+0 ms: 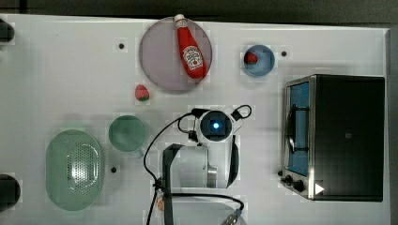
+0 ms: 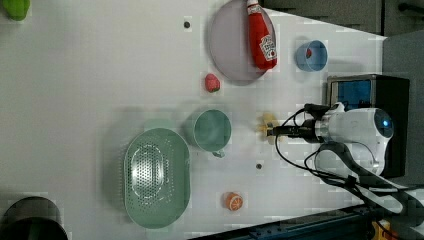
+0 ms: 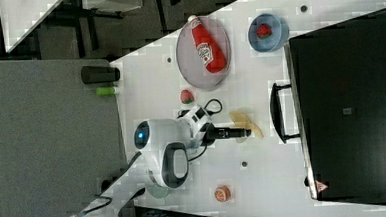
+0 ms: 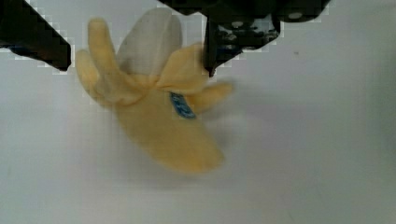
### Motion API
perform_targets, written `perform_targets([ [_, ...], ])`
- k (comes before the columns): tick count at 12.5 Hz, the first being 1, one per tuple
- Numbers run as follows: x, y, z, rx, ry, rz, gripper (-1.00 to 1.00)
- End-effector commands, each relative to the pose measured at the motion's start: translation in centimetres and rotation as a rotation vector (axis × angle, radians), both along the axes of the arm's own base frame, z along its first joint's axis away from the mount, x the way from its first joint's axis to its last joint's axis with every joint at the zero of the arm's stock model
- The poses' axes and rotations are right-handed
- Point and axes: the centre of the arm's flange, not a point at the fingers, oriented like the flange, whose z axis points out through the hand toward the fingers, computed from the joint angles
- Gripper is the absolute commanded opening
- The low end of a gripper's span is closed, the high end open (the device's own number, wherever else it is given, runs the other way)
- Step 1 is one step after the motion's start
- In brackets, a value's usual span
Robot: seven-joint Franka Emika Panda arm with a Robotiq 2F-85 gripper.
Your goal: Pick Banana and place it in mug.
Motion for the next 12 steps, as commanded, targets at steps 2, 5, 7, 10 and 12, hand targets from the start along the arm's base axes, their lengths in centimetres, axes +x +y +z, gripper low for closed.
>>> perform_targets([
  [2,0.2,0.5,-1.0,0.010,-0.060,0.023,0.69],
  [5,0.3,0.4,-0.6,0.009,-0.078,0.019,-0.08],
  [7,0.3,0.4,-0.2,0.009,-0.083,0.018,-0.37],
  [10,1.1,-0.4,3.0,0.010,-0.134,-0.009,-0.37],
  [12,1.1,-0.9,7.3,0.011,-0.124,-0.022,-0.37],
])
